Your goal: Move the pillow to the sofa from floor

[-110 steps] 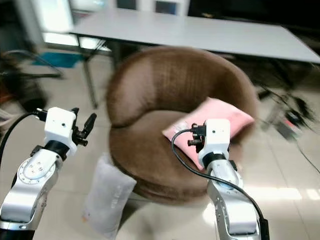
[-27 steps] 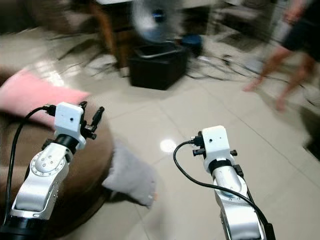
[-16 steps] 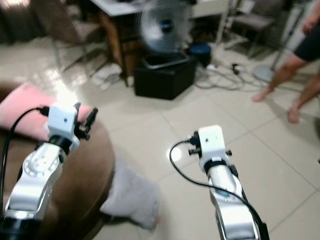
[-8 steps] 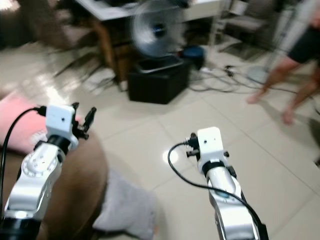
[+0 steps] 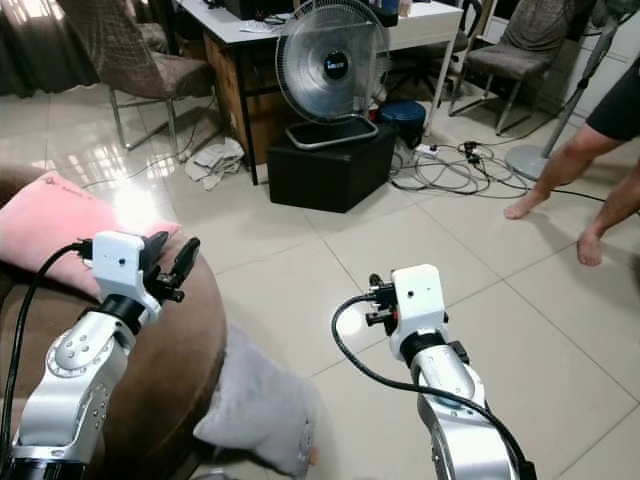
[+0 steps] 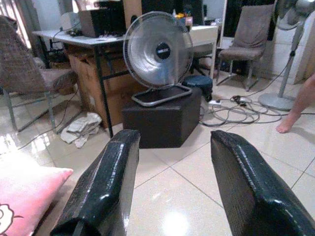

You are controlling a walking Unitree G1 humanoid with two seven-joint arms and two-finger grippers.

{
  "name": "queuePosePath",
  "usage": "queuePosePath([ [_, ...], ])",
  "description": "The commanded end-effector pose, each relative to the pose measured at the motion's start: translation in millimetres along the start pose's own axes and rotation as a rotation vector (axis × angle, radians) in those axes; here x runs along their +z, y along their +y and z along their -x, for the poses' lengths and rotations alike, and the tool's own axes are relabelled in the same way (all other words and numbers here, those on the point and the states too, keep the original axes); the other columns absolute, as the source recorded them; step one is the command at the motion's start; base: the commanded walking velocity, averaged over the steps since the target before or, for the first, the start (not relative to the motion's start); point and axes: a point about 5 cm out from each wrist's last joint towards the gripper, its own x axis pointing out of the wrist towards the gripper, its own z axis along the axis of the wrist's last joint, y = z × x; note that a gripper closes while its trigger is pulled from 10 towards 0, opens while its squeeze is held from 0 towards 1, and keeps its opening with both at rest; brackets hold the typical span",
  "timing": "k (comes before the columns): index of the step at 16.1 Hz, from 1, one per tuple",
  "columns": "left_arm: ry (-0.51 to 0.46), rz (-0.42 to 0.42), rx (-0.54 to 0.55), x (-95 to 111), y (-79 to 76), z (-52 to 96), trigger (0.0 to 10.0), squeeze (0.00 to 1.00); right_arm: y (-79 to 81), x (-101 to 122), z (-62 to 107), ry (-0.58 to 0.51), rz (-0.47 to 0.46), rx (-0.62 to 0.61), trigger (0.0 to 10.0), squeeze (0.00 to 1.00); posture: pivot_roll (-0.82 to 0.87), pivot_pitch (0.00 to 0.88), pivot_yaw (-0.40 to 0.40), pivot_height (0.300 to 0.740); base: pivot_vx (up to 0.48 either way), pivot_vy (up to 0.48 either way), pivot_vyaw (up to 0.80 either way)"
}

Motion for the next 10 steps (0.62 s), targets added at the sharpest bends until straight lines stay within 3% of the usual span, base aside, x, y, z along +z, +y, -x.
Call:
queuePosePath([
  [1,0.003,-0.005,-0.014,-1.9,-1.1,1.0,10.0,0.00,-1.1,1.0,2.8,-0.015,-0.011,0.003,10.0,0.00,-0.08,0.000,0.016,0.655,0.000,0.000,0.00],
  [6,-0.014,-0.013,-0.022,0.1,-1.6,1.7,10.0,0.00,-2.0,0.6,2.7,-0.027,0.006,0.002,10.0,0.00,-0.08,0.000,0.016,0.625,0.000,0.000,0.00],
  [10,-0.041,-0.081,-0.047,5.2,-2.8,-1.6,10.0,0.00,-3.4,-1.5,3.2,-0.025,0.021,-0.018,10.0,0.00,-0.08,0.000,0.023,0.591,0.000,0.000,0.00],
])
